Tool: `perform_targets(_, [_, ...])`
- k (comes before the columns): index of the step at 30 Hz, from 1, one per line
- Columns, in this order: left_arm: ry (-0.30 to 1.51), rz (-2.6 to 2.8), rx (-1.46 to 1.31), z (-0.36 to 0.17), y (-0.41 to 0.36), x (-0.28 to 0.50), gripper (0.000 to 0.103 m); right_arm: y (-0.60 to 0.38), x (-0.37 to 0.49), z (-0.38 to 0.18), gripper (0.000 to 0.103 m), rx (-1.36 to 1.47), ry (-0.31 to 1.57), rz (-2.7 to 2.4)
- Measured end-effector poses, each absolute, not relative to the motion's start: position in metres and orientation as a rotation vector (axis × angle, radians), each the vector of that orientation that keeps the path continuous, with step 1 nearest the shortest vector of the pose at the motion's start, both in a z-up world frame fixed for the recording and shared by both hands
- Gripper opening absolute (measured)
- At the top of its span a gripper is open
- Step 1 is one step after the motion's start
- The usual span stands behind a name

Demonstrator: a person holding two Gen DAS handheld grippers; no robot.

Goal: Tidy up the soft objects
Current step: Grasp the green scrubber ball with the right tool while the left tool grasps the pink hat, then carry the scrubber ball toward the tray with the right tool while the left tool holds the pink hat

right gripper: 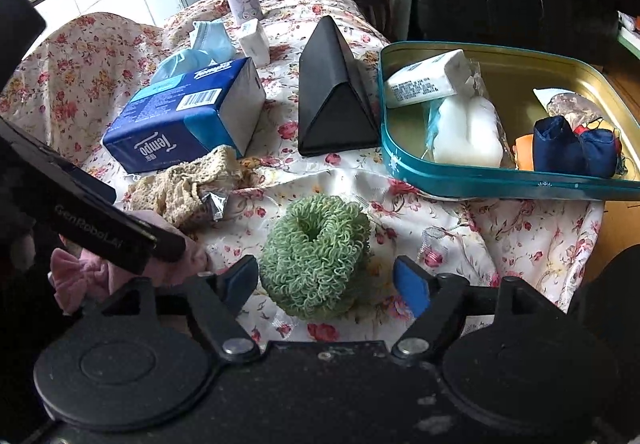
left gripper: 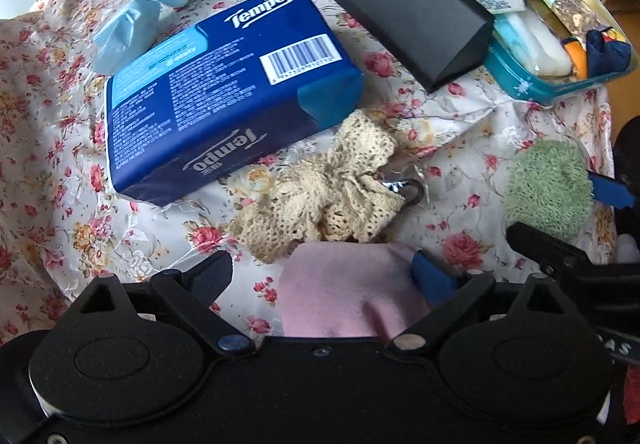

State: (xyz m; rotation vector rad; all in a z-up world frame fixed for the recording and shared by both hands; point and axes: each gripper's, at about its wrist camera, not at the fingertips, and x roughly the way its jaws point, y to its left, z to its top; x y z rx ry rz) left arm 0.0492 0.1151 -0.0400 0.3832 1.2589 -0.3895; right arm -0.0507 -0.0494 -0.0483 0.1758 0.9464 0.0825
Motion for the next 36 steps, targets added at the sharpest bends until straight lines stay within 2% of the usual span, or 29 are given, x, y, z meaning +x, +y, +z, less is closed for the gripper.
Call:
perform_targets(9, [1.305,-0.402,0.342,-0.049,0.111,0.044,0.092,-0.051,-0.041,-0.053,0.074,0.181,0.958,0.072])
perform_targets(10, [1.319,-0.407,0.325,-0.050,0.112,0.045,0.086,-0.051,-0.041,-0.052,0.072,0.181,0.952,0.075])
perform_targets(12, [1.342,-0.431,0.286,-0.052,0.113,0.048,0.067,-0.051,-0.040,-0.051,0.060,0.181,0.942,0.087])
perform_targets(15, [1.324,-0.434,0.260,-0.049,0.115,0.046,0.064,-0.051,-0.040,-0.047,0.055,0.191,0.919,0.107])
perform_targets(27, [1.191,-0.296,0.156,0.006,0.147,0.054,0.062,-0.086,-0.037,-0.009,0.055,0.281,0.713,0.093])
perform_targets(36, [1.094,-0.297,0.133,0.044,0.127,0.073,0.058,-0.145,-0.021,0.008,0.055,0.234,0.577,-0.108])
